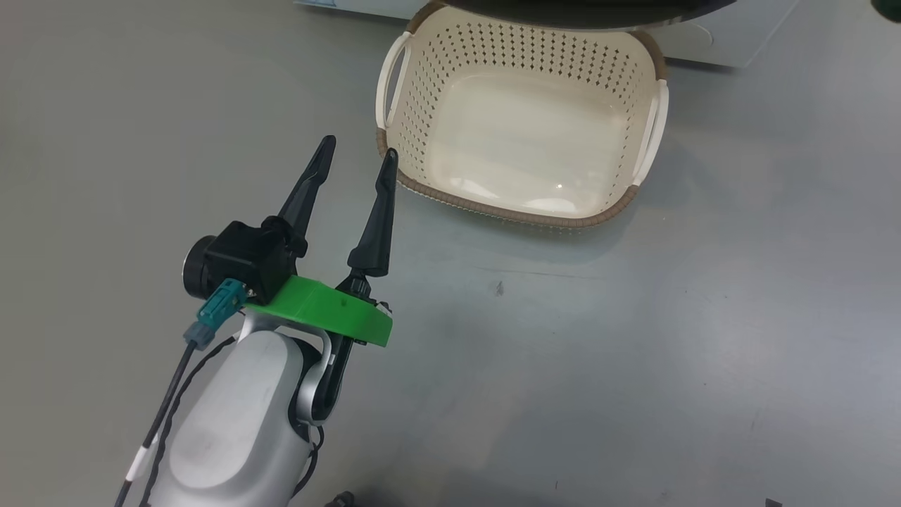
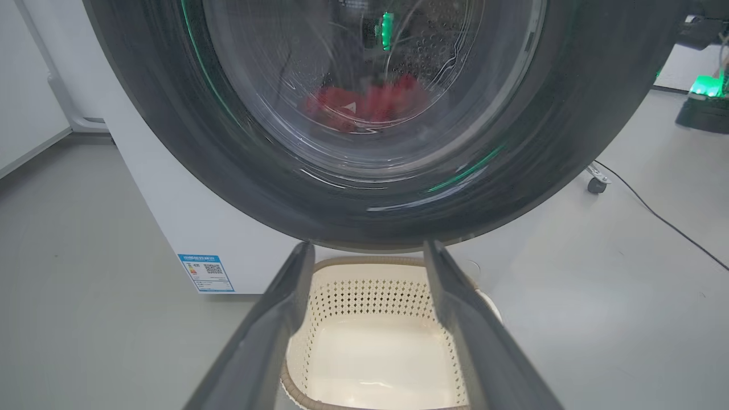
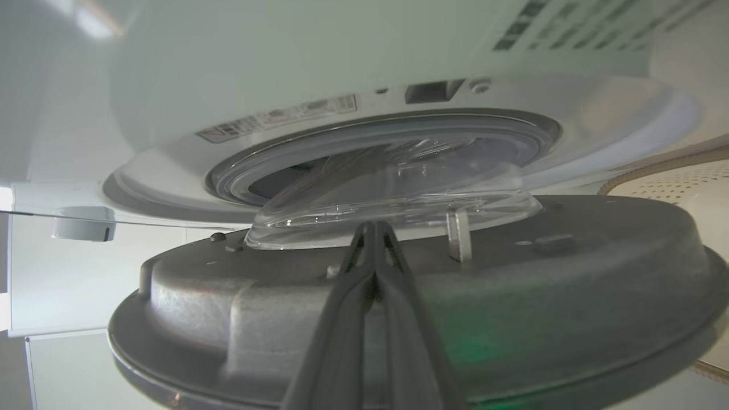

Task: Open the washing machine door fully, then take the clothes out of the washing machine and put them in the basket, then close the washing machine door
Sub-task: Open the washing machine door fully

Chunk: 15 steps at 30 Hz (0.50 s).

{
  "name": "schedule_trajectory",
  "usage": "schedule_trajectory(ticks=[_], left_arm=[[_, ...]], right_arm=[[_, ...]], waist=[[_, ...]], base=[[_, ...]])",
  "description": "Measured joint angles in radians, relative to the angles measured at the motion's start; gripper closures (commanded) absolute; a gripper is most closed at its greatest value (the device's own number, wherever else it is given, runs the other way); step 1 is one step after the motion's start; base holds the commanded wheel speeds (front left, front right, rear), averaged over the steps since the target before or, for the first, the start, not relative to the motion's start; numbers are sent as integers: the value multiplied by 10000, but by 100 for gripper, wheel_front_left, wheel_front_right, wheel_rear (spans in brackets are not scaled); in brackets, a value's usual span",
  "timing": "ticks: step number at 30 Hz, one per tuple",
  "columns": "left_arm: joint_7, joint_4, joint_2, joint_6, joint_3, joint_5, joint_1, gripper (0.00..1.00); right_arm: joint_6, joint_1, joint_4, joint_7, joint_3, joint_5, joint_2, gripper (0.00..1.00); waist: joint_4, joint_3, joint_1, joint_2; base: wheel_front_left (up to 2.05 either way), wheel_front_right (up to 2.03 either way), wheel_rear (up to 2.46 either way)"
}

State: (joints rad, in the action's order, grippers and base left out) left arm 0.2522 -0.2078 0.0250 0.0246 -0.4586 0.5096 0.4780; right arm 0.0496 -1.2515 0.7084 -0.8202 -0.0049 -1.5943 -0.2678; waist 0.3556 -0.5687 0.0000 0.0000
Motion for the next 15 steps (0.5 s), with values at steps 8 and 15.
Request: schedule_trajectory(ticks=[8, 15], left_arm=[[0, -165, -4, 0, 58, -92, -18, 0], [0, -376, -4, -2, 100, -100, -104, 0]], right_arm=[[-493, 734, -6, -591, 173, -150, 178, 100], [-930, 1447, -35, -945, 255, -278, 435, 100]], waist=[[-192, 317, 0, 0], [-329, 680, -1, 0]], base=[[0, 0, 0], [0, 0, 0]])
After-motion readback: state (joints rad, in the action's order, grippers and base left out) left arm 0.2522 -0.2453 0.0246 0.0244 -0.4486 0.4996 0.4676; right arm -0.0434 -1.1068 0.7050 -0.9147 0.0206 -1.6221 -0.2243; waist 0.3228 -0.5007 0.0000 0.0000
